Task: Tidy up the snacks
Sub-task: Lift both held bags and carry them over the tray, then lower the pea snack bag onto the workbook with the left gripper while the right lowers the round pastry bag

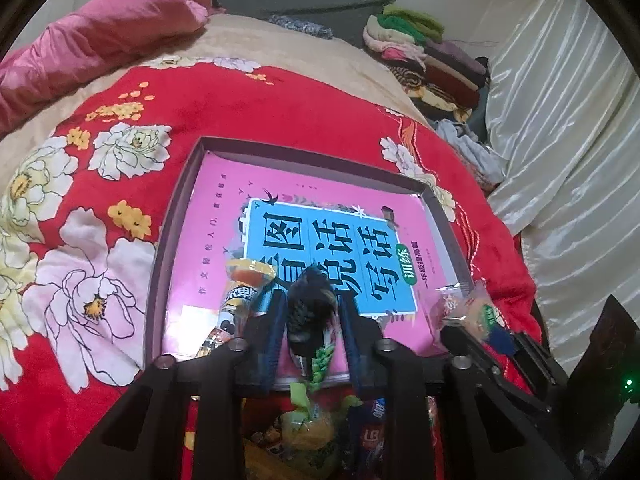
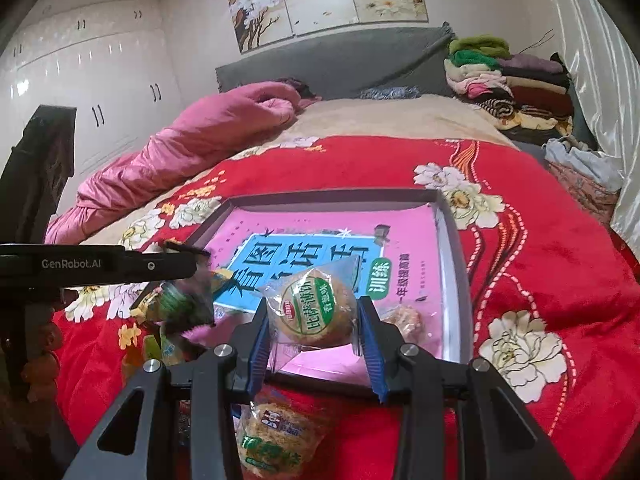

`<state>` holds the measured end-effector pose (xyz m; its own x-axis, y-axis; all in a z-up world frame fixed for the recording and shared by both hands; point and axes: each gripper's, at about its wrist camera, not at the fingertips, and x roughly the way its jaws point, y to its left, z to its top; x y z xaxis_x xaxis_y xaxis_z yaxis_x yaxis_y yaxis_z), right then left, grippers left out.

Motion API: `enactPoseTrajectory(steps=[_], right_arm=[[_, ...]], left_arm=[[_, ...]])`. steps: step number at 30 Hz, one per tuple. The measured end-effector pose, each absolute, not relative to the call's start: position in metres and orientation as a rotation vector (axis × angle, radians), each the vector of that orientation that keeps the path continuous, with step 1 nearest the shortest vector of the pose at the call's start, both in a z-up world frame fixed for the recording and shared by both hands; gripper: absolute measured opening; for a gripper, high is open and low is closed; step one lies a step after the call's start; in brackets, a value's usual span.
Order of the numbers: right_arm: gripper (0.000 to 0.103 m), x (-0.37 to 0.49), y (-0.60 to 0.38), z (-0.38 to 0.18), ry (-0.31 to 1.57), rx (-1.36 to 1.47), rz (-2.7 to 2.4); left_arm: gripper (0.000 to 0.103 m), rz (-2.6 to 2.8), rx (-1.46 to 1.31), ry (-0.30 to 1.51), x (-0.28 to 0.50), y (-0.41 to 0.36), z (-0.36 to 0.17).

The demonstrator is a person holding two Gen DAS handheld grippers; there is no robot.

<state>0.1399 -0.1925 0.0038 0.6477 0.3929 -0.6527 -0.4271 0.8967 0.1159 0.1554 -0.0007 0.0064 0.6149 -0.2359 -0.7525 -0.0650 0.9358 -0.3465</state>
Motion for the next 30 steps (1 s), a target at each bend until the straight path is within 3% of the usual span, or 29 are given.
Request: enactPoseTrajectory(steps=[30], right_arm=[[0.044, 0.157, -0.171, -0.027, 0.826, -0.133, 0.479]], left_arm=[[0.022, -0.128, -0.254, 1.063, 0.171, -0.027, -0.034]])
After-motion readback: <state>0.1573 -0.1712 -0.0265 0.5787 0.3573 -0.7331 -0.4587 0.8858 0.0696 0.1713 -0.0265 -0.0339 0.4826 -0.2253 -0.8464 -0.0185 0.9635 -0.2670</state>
